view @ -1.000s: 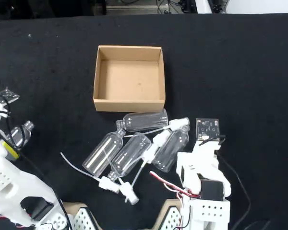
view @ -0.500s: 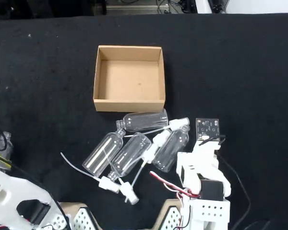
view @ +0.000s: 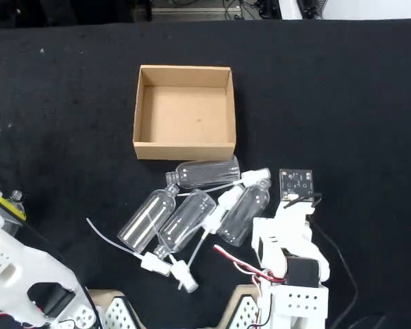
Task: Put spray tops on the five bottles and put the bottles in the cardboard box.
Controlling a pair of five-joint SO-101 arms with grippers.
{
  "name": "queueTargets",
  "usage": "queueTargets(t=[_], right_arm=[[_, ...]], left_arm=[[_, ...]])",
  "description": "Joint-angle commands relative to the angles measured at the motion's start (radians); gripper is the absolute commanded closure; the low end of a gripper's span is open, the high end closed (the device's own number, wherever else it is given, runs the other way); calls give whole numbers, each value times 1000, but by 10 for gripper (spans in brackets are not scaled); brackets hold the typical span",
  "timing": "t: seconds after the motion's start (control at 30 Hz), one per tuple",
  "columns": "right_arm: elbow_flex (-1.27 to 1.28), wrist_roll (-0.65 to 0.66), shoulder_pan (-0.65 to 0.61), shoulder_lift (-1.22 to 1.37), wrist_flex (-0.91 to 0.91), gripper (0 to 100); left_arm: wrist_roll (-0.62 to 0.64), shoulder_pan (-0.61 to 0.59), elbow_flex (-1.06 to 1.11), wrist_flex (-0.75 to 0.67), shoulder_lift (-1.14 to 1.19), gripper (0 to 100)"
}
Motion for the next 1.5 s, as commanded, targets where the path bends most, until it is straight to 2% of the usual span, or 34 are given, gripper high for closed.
queueTargets(t=[0.0, 0.23, 0.47, 0.63, 0.83, 1.07, 1.3, 1.47], right_arm=[[-1, 5, 21, -99, 23, 987], [-1, 5, 21, -99, 23, 987], [-1, 5, 21, -99, 23, 987], [-1, 5, 21, -99, 23, 987], [-1, 5, 21, -99, 23, 987], [-1, 5, 21, -99, 23, 987], [-1, 5, 23, -99, 23, 987], [-27, 6, 23, -99, -43, 986]], left_arm=[[-2, 5, 84, -167, -21, 710], [-11, 2, 153, -181, -110, 709], [-167, -19, 214, -193, -129, 711], [-167, -35, 223, -261, -129, 711], [-167, -33, 243, -258, -138, 714], [-160, -28, 266, -245, -138, 933], [18, 85, 216, -38, -247, 923], [333, 209, 245, -15, -448, 923]])
